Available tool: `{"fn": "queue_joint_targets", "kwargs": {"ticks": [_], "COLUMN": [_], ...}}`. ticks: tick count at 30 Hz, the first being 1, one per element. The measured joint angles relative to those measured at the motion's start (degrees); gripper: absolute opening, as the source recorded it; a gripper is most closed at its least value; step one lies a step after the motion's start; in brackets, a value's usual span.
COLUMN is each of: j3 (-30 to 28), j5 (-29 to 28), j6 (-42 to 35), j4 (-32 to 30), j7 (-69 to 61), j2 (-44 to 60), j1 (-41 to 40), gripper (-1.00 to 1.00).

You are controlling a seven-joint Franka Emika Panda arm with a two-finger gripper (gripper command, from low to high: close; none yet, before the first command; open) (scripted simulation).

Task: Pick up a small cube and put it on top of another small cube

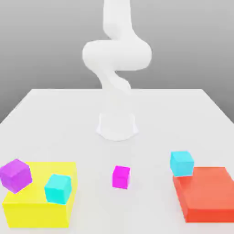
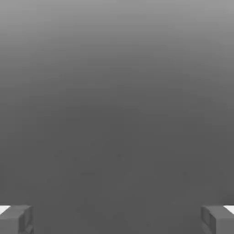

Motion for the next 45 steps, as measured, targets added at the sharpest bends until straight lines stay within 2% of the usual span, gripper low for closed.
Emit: {"fn": "queue_joint_targets", "kwargs": {"ticks": [6,12,16,19,45], "j3": [-1.6,-0.3,2.1,4.2,2.7], "j5": [3.4,5.3,4.6,1.2,0.3], "j6": [8.7,17.8,25.5,30.5,44.5], "j4": [-10.3,-20.9,-29.2,-34.7,-32.1], "j7": [1.2,3.9,7.8,12.5,12.6], "j2": [10.7,21.9,30.6,35.9,53.1], "j1": [0.9,1.7,1.4,-0.1,0.7], "gripper": [0.0,0.0,0.0,0.0,0.0]}}
